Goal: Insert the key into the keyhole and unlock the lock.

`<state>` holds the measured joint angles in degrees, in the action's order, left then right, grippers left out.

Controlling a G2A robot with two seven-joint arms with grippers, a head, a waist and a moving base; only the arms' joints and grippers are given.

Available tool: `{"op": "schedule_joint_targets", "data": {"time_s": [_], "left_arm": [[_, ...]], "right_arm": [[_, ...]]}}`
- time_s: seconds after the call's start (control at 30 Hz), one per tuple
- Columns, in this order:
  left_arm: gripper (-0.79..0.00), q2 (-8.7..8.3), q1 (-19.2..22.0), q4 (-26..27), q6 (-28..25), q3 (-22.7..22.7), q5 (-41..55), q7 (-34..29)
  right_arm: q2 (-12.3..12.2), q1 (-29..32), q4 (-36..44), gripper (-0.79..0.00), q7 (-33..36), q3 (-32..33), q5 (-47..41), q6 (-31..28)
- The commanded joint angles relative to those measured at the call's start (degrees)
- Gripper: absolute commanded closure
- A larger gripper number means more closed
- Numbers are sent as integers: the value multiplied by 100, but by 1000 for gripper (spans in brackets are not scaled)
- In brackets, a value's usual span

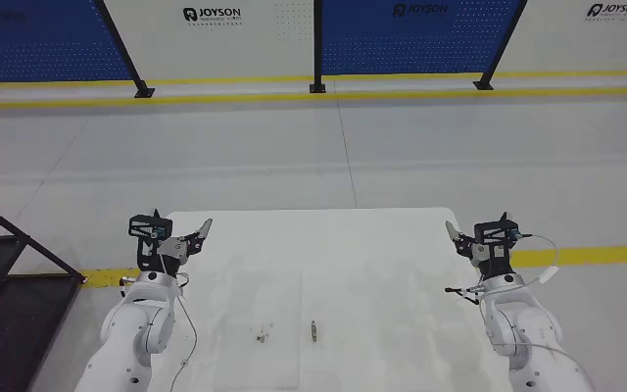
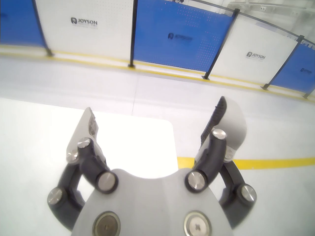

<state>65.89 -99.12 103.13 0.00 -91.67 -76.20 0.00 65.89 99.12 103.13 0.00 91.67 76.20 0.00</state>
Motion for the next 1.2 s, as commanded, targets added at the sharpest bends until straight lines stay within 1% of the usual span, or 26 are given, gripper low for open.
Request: {"op": "schedule_joint_targets", "data": {"time_s": [0.0,0.07,0.13,0.27,0.4,0.47,0.63,0.73,0.8,0.93,1.0,1.07,1.17], "left_arm": [[-785,0,0,0,0,0,0,0],[-785,-2,-57,51,-90,26,-92,46],[-785,-2,-281,253,-94,38,-265,114],[-785,-15,-1069,916,-453,-28,-283,95],[-785,-39,-1959,1520,-711,-62,-802,128],[-785,-51,-2340,1729,-1017,-35,-827,59],[-785,-109,-3119,2160,-1868,29,-1245,-350],[-785,-128,-3419,2251,-2092,139,-1468,-651],[-785,-132,-3530,2223,-2135,302,-1657,-846],[-785,-93,-3512,2061,-1720,781,-1868,-1388],[-785,-69,-3342,1931,-1412,972,-2062,-1779],[-785,-29,-3157,1766,-1136,1237,-2031,-2122],[-785,26,-2766,1530,-747,1468,-1927,-2557]], "right_arm": [[0,0,0,-784,0,0,0,0],[0,0,0,-785,0,0,0,0],[0,0,0,-785,0,0,0,0],[0,0,0,-785,0,0,0,0],[0,0,0,-785,0,0,0,0],[0,0,0,-785,0,0,0,0],[0,0,0,-785,0,0,0,0],[0,0,0,-785,0,0,0,0],[0,0,0,-785,0,0,0,0],[0,0,0,-785,0,0,0,0],[0,0,0,-785,0,0,0,0],[0,0,0,-785,0,0,0,0],[0,0,0,-785,0,0,0,0]]}}
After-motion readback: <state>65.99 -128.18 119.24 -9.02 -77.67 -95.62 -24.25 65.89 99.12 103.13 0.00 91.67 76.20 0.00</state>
